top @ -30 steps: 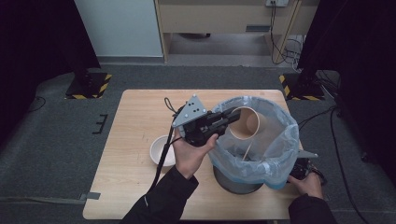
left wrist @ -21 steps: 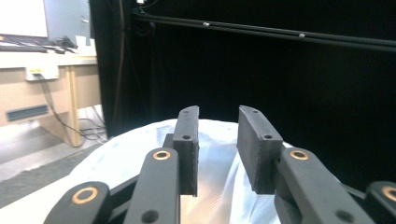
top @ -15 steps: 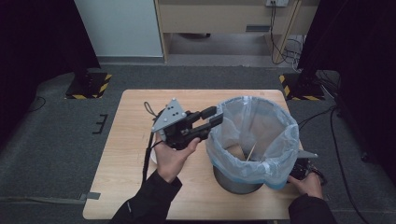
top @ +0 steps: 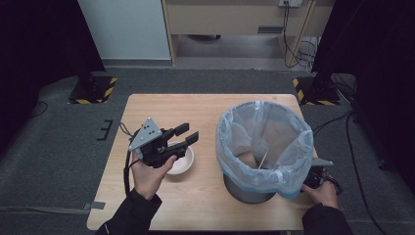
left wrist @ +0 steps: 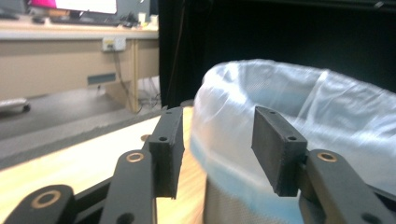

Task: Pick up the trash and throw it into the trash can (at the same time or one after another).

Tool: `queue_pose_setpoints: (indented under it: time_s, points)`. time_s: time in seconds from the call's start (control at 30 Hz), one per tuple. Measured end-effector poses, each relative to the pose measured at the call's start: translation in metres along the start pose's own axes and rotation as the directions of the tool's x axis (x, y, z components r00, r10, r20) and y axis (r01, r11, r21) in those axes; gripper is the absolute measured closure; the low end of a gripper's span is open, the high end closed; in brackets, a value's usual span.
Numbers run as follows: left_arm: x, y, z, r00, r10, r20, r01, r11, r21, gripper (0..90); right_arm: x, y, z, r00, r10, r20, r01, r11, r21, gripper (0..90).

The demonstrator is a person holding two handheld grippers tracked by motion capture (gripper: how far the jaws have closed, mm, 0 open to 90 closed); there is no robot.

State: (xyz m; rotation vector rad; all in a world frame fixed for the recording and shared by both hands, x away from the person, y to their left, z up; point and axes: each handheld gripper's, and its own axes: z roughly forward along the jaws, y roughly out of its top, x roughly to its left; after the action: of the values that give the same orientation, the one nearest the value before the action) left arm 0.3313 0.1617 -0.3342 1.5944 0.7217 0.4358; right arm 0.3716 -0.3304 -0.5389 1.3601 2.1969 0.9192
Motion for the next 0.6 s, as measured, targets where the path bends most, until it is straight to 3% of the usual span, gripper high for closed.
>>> queue_pose_setpoints:
  time_s: [0.3, 0.43, 0.57, 0.6]
  points:
    - [0.023, -0.031, -0.005, 0.9963, -0.031, -0.081, 0.037, 0.9969, 0.070, 42.6, 0.000, 0.000, 0.000, 1.0000, 0.000, 0.001, 0.000, 1.000, 0.000, 1.6]
    - [0.040, -0.049, -0.006, 0.9873, -0.032, -0.155, 0.052, 0.9910, 0.124, 38.3, 0.000, 0.000, 0.000, 1.0000, 0.000, 0.001, 0.000, 1.000, 0.000, 1.6]
    - [0.051, -0.064, -0.006, 0.9798, -0.054, -0.192, 0.085, 0.9843, 0.155, 36.0, 0.000, 0.000, 0.000, 1.0000, 0.000, 0.000, 0.000, 1.000, 0.000, 1.6]
    - [0.058, -0.072, -0.005, 0.9748, -0.051, -0.217, 0.091, 0.9796, 0.179, 35.5, 0.000, 0.000, 0.000, 1.0000, -0.001, 0.000, 0.001, 1.000, -0.001, 1.6]
